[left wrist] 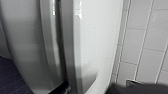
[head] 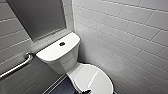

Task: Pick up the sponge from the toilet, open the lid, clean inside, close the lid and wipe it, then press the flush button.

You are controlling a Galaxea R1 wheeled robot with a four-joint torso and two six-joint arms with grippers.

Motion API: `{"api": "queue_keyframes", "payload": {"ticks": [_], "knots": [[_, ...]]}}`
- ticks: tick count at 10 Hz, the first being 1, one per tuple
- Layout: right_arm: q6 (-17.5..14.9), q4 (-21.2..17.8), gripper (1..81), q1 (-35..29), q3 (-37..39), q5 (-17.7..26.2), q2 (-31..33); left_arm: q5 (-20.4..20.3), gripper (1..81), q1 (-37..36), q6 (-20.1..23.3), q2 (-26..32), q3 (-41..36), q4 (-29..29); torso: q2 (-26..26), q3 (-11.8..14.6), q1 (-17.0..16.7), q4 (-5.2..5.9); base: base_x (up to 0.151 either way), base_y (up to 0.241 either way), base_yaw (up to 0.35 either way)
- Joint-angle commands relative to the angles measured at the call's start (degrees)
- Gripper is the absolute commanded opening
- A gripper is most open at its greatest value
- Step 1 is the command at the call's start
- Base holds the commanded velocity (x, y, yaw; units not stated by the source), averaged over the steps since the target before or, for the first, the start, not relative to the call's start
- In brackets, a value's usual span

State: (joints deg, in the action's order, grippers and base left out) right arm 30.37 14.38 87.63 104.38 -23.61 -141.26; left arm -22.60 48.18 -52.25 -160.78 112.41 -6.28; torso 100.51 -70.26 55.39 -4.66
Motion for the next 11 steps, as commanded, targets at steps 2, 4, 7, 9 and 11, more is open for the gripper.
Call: {"api": "queue_keyframes", "payload": {"ticks": [2, 4, 7, 9, 11], "knots": [[-0.1, 1.5, 1.0, 0.2, -0.9, 2.8, 1.7, -2.0, 81.1, -6.2, -0.7, -0.2, -2.4, -1.8, 0.0, 0.0, 0.0, 0.00, 0.000, 0.000, 0.000], [-0.2, 1.5, 1.0, 0.1, -0.9, 2.8, 1.5, -1.8, 81.1, -6.2, -0.7, -1.1, -0.4, -1.9, 0.0, 0.0, 0.0, 0.00, 0.000, 0.000, 0.000], [0.0, 1.4, 1.0, 0.4, -0.9, 2.8, 1.4, -1.9, 81.1, -7.3, -1.4, -3.0, 0.4, -4.3, 0.0, 0.0, 0.0, 0.00, 0.000, 0.000, 0.000], [0.0, 1.4, 1.0, 0.1, -1.2, 2.8, 1.4, -2.7, 81.1, -8.8, -3.4, -2.1, -2.2, -5.9, 0.0, 0.0, 0.0, 0.00, 0.000, 0.000, 0.000], [-0.1, 1.4, 1.0, 0.0, -1.3, 2.8, 1.1, -3.7, 81.1, -9.1, -7.0, -2.1, -2.5, -8.6, 0.0, 0.0, 0.0, 0.00, 0.000, 0.000, 0.000]]}}
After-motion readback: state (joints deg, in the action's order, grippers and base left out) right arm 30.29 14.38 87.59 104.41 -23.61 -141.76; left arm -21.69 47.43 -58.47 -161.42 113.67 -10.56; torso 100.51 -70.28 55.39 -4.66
